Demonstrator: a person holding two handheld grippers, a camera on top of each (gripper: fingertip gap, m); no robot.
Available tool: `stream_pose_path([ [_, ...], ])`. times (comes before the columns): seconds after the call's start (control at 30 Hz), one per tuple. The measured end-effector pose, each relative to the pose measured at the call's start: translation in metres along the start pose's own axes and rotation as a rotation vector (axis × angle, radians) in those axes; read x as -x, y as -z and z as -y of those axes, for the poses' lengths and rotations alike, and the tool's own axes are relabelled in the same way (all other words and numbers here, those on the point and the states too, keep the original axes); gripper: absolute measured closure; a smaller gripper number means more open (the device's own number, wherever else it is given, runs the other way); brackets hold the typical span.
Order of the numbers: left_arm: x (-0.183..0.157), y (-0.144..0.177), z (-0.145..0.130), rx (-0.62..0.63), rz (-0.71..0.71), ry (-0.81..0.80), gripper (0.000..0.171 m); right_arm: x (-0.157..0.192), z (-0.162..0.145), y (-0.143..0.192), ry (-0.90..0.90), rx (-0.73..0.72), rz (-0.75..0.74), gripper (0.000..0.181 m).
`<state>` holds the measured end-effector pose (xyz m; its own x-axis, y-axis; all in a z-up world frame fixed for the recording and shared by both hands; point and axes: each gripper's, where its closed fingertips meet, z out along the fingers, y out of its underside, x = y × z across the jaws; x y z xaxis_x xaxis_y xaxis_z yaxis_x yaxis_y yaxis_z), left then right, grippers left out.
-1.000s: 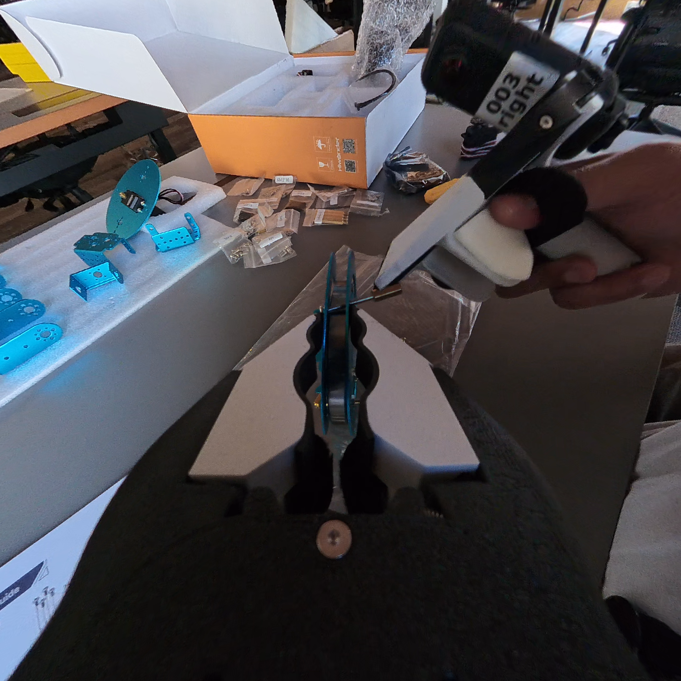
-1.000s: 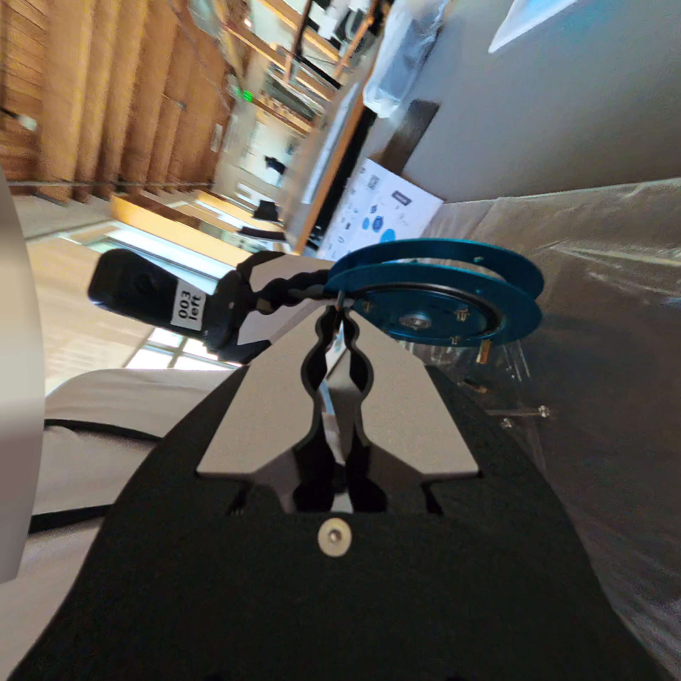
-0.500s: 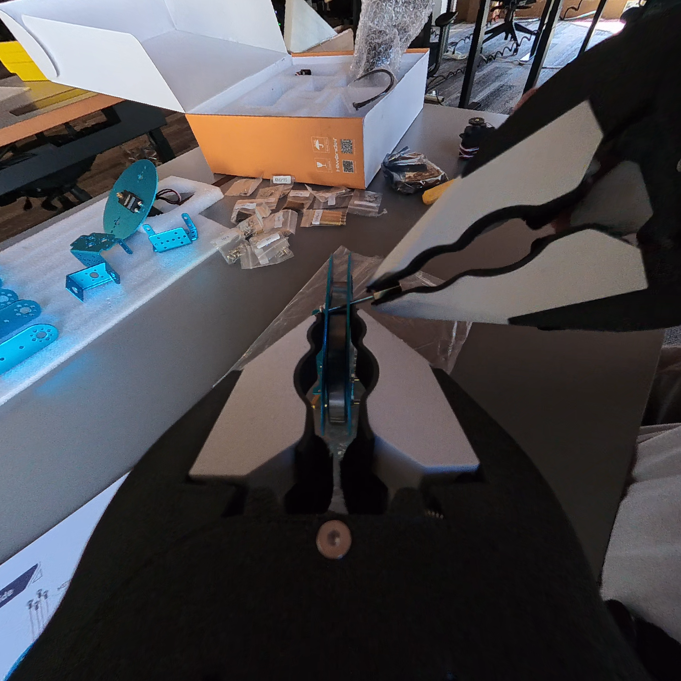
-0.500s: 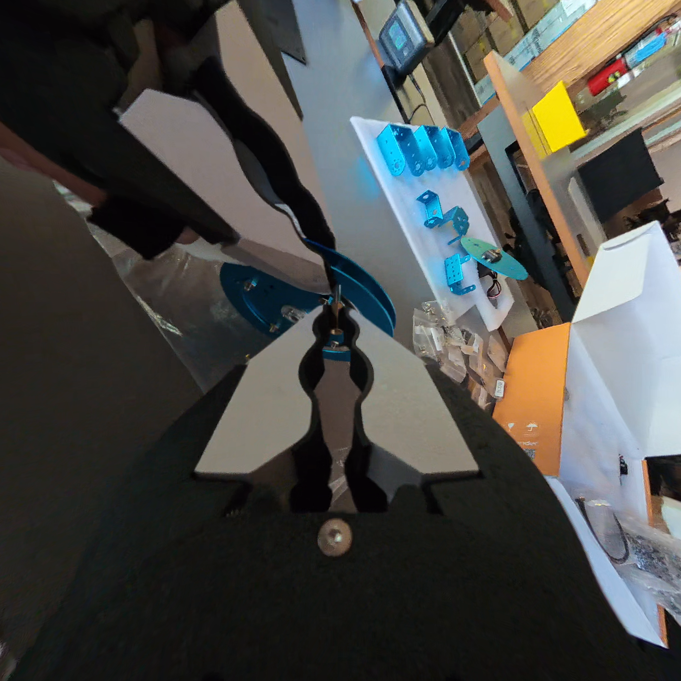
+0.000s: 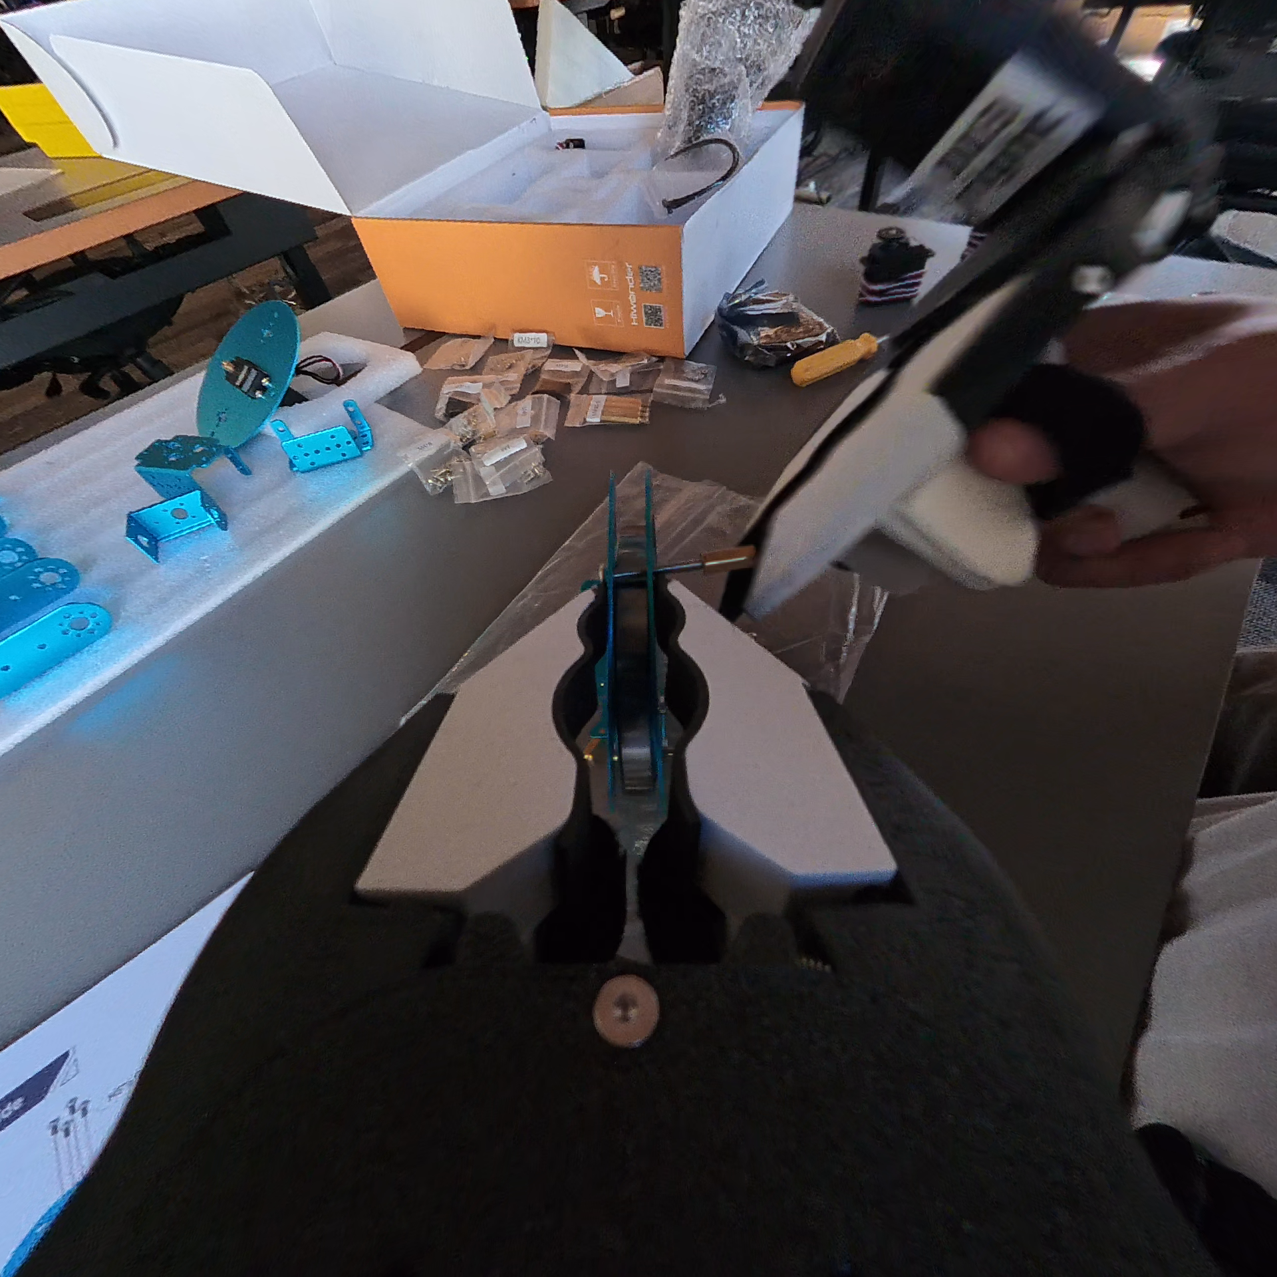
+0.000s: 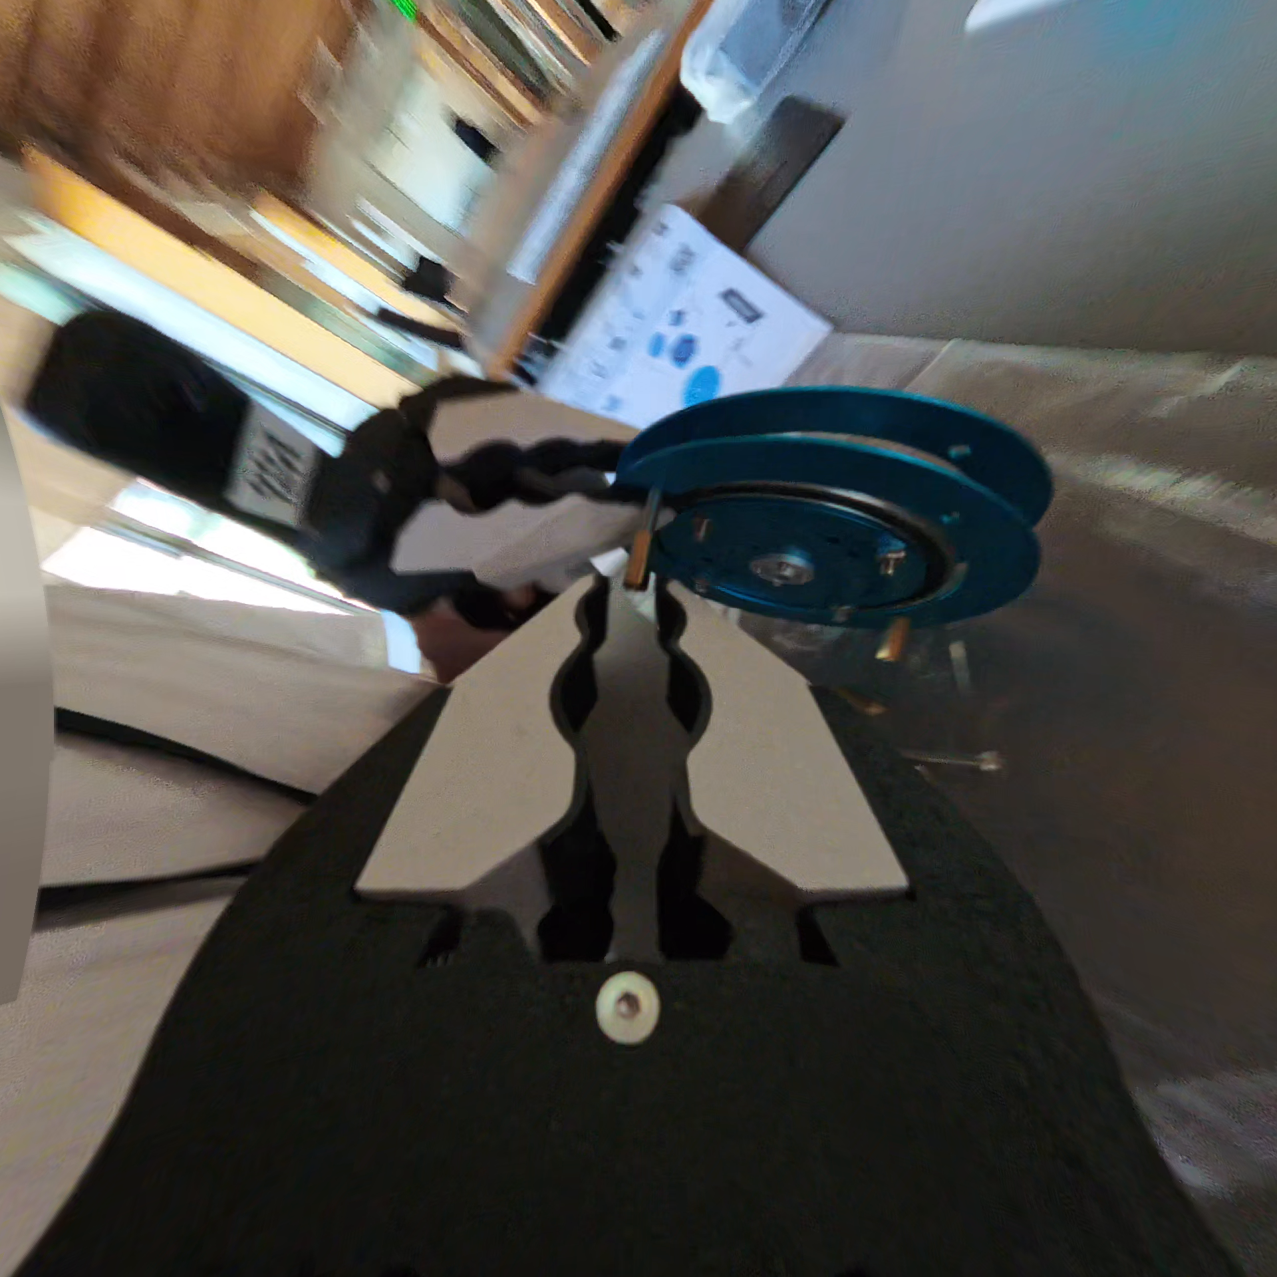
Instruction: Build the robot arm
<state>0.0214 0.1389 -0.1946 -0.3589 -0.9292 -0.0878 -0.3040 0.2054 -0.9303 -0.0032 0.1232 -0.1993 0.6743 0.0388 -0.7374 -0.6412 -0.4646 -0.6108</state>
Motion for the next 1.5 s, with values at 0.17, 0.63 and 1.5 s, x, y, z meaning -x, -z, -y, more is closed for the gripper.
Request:
stream_pose_path([
  [0.17,0.003,-0.001,0.000,0.010,-0.001,0.020,0.160,-0.018,0.005,0.016,0.733,0.109,-0.593,0.150],
  [0.63,0.001,-0.005,0.002,-0.014,0.031,0.024,0.160,-0.023,0.015,0.010,0.805,0.364,-0.795,0.177],
  [1.5,0.003,-0.004,0.000,0.026,0.062,0.032,0.160,-0.025,0.024,0.011,1.163,0.328,-1.019,0.177],
])
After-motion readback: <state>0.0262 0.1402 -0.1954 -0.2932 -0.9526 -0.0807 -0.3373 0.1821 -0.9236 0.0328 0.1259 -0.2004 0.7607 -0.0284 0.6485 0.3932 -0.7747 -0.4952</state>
